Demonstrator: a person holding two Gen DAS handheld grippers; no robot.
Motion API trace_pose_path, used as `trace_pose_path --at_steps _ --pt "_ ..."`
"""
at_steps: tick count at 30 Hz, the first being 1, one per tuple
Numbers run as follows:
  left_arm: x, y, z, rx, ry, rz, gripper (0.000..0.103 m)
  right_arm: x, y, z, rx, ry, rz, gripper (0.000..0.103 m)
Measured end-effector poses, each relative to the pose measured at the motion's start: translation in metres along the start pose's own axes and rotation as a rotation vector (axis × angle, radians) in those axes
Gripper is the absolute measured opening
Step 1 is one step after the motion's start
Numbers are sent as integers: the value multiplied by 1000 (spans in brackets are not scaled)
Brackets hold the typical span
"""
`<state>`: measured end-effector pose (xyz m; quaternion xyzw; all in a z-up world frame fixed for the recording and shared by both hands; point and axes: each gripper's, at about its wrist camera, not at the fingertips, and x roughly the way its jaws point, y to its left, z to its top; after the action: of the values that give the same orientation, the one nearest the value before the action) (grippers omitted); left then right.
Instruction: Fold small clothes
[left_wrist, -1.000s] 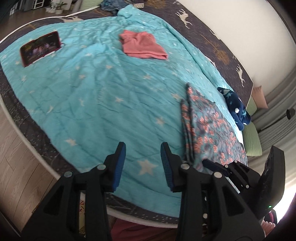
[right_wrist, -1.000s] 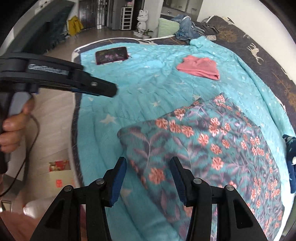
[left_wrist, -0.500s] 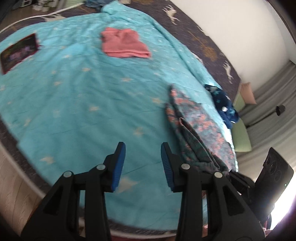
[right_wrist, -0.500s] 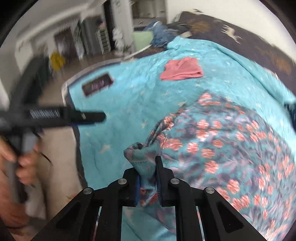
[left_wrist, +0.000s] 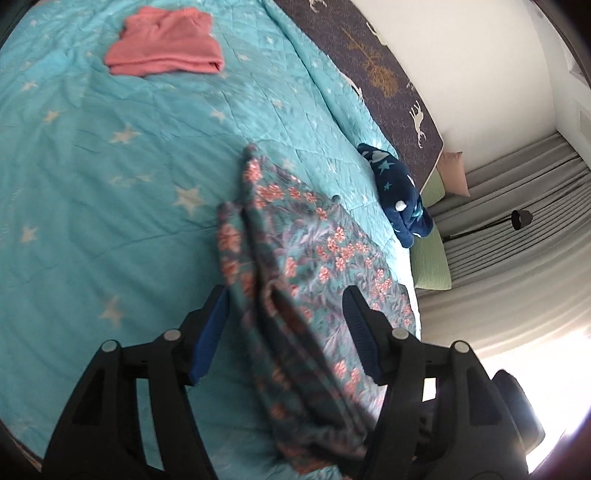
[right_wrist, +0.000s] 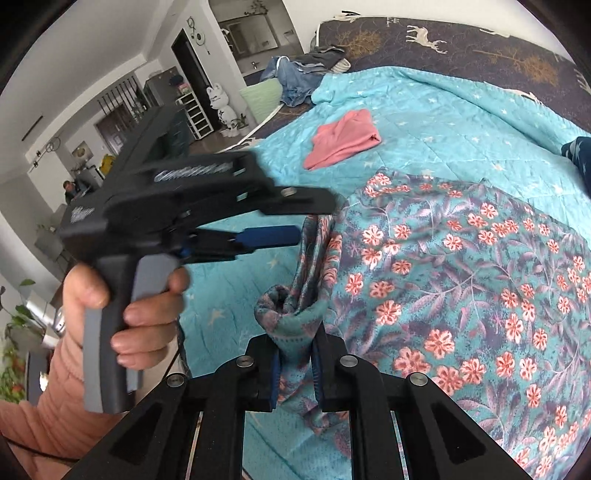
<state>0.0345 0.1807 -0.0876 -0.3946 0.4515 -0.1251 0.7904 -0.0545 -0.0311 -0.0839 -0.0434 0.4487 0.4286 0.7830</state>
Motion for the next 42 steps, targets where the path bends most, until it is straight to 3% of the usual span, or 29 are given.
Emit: trace_pose_path --at_steps 3,4,6,9,24,42 --pt "14 -5 11 22 -2 52 61 1 -1 0 -1 0 7 13" --pt "18 -8 15 40 -7 69 56 1 -1 0 -2 0 8 13" --pt "26 -11 21 56 -1 100 24 1 -2 1 -3 -2 11 13" --pt "29 -16 27 50 -15 88 13 -4 -5 0 6 -13 16 13" --pt "48 -106 15 218 -19 46 10 -60 -35 -20 75 -137 25 13" --pt "140 -235 -42 382 109 -18 7 -163 -124 -91 267 -310 -90 13"
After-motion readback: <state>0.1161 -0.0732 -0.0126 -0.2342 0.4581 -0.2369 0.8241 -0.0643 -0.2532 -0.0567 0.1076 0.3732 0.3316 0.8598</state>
